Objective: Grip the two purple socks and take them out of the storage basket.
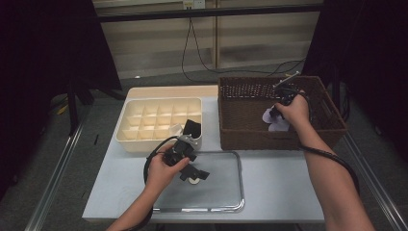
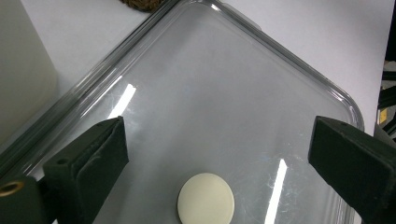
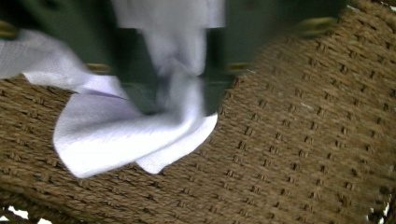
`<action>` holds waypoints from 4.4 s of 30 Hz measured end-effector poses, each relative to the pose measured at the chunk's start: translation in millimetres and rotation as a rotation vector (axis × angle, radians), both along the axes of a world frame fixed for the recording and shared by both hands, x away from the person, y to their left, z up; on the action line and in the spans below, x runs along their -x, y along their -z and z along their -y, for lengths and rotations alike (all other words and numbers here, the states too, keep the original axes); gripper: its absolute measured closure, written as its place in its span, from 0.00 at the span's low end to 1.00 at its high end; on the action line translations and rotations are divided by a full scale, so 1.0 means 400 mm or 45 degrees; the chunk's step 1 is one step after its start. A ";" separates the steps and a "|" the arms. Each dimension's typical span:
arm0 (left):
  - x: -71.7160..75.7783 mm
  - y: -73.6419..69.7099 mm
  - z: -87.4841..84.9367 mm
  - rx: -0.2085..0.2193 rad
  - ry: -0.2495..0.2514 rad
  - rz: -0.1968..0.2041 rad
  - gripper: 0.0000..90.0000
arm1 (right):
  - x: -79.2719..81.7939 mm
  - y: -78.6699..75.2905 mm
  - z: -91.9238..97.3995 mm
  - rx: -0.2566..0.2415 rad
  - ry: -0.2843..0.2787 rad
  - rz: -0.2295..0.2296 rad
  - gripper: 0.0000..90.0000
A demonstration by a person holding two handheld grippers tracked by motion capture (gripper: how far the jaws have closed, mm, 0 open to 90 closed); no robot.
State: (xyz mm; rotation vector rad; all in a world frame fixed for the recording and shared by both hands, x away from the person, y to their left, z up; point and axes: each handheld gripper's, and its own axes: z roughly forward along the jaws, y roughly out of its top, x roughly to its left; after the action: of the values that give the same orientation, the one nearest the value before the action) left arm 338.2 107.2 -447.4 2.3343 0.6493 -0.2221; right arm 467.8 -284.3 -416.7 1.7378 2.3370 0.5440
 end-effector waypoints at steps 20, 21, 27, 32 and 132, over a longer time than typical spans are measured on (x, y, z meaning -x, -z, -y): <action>0.004 -0.011 -0.001 0.022 0.015 0.022 0.05 | 0.051 -0.124 -0.006 -0.103 -0.122 0.031 0.98; 0.004 -0.013 -0.001 0.013 0.022 0.019 0.05 | 0.055 -0.130 -0.005 -0.107 -0.127 0.032 0.98; 0.007 -0.012 0.001 0.030 0.018 0.017 0.05 | 0.081 -0.172 -0.003 -0.120 -0.155 0.042 0.98; 0.009 -0.014 0.001 0.034 0.012 0.015 0.05 | 0.097 -0.218 0.003 -0.138 -0.183 0.050 0.98; 0.010 -0.001 0.012 0.020 0.020 -0.001 0.05 | 0.101 -0.109 0.058 -0.086 -0.268 0.030 0.18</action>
State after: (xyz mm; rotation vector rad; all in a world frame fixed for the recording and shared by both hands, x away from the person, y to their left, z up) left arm 334.2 102.6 -446.8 2.3252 0.6272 -0.2346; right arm 427.4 -307.6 -373.0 1.5109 2.5291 0.6803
